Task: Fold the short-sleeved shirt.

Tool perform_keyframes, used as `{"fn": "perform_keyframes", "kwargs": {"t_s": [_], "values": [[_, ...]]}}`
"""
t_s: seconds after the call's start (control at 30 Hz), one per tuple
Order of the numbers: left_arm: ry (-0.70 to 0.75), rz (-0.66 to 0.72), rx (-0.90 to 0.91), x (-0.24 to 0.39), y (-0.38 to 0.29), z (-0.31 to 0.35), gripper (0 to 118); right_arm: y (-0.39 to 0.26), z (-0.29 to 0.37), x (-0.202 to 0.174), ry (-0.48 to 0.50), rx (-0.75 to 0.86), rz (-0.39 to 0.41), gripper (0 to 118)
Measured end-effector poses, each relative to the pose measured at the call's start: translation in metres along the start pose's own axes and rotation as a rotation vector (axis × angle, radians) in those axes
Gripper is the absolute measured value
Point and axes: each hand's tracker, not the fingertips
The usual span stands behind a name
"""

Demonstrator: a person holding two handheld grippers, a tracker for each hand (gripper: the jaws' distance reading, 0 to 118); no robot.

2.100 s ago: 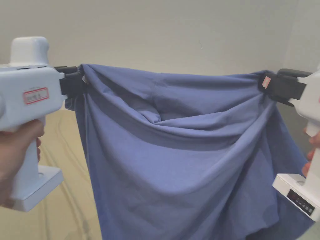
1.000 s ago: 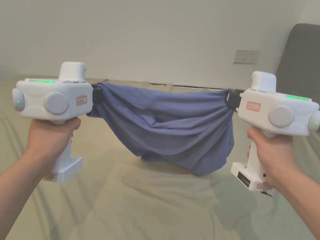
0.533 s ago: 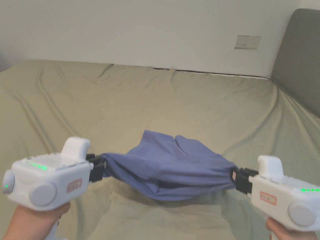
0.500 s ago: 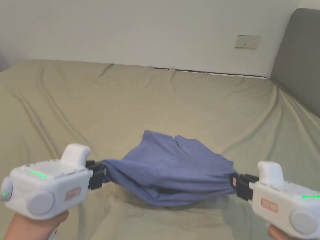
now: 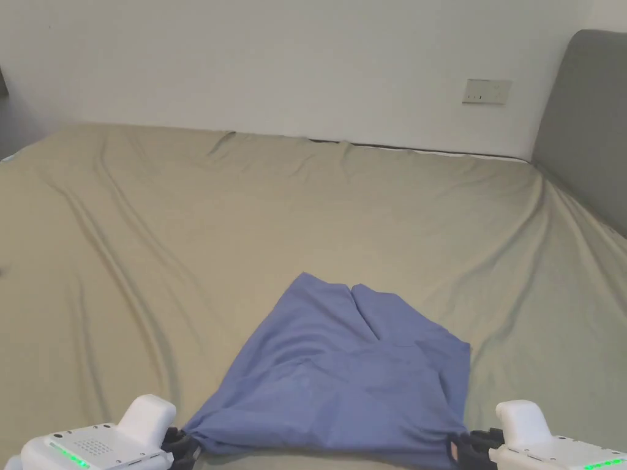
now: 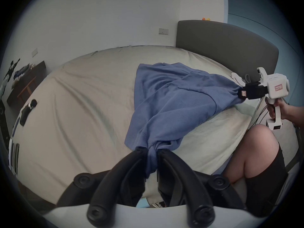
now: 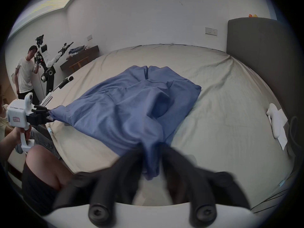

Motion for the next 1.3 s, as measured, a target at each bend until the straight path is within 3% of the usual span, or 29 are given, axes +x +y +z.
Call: {"fn": "perform_keyframes", "kwargs": {"t_s": [0.03, 0.07, 0.1, 0.2, 0.43, 0.47, 0.5, 0.53, 0.57, 0.6, 0.7, 0.8, 0.9, 1.03, 1.13, 1.17, 1.2, 1.23, 1.27, 1.3], "values": [[0.009, 0.025, -0.019, -0.002, 0.001, 0.000, 45, -0.001, -0.001, 0.001, -0.039, -0.024, 0.015, 110], [0.024, 0.064, -0.028, -0.004, 0.001, 0.004, 91, -0.002, 0.001, 0.003, -0.060, -0.048, 0.008, 118], [0.004, 0.115, -0.021, -0.005, 0.002, 0.012, 103, -0.001, 0.010, 0.004, -0.051, -0.040, -0.003, 115], [-0.188, 0.224, 0.129, -0.017, 0.005, 0.061, 113, 0.002, 0.055, 0.009, 0.022, 0.044, -0.093, 115], [0.062, 0.152, 0.459, 0.017, 0.012, 0.183, 117, 0.019, 0.177, -0.018, -0.124, 0.450, -0.111, 115], [0.076, 0.147, 0.515, 0.022, 0.010, 0.189, 114, 0.017, 0.186, -0.023, -0.137, 0.496, -0.119, 112], [0.102, 0.148, 0.565, 0.033, 0.009, 0.194, 102, 0.011, 0.193, -0.027, -0.150, 0.558, -0.131, 103], [0.130, 0.151, 0.582, 0.039, 0.008, 0.196, 65, 0.008, 0.196, -0.031, -0.148, 0.591, -0.136, 77], [0.181, 0.146, 0.568, 0.042, 0.011, 0.192, 0, 0.005, 0.192, -0.031, -0.174, 0.598, -0.132, 9], [0.205, 0.124, 0.529, 0.040, 0.014, 0.189, 0, 0.002, 0.189, -0.035, -0.285, 0.602, -0.128, 2], [0.123, 0.197, 0.514, 0.023, 0.008, 0.181, 0, 0.006, 0.176, -0.030, -0.146, 0.502, -0.118, 2], [0.146, 0.204, 0.518, 0.020, 0.000, 0.182, 0, 0.021, 0.166, -0.025, -0.151, 0.503, -0.085, 2], [0.167, 0.193, 0.508, 0.017, -0.003, 0.180, 0, 0.054, 0.140, -0.011, -0.079, 0.457, -0.099, 2], [0.154, 0.228, 0.496, 0.012, -0.001, 0.174, 0, 0.115, 0.075, 0.000, -0.046, 0.334, -0.015, 2], [0.165, 0.220, 0.475, 0.013, 0.005, 0.169, 0, 0.166, 0.015, 0.010, 0.019, 0.216, -0.004, 2], [0.166, 0.220, 0.471, 0.012, 0.006, 0.167, 0, 0.181, -0.005, 0.015, 0.032, 0.168, 0.012, 4], [0.162, 0.220, 0.462, 0.012, 0.011, 0.163, 0, 0.198, -0.028, 0.017, 0.031, 0.112, 0.033, 23], [0.161, 0.220, 0.453, 0.011, 0.013, 0.159, 0, 0.212, -0.052, 0.021, 0.018, 0.066, 0.048, 64], [0.164, 0.217, 0.447, 0.010, 0.014, 0.155, 0, 0.225, -0.076, 0.025, 0.000, 0.015, 0.052, 118], [0.168, 0.211, 0.437, 0.008, 0.018, 0.150, 0, 0.236, -0.102, 0.030, -0.012, -0.062, 0.052, 118]]}}
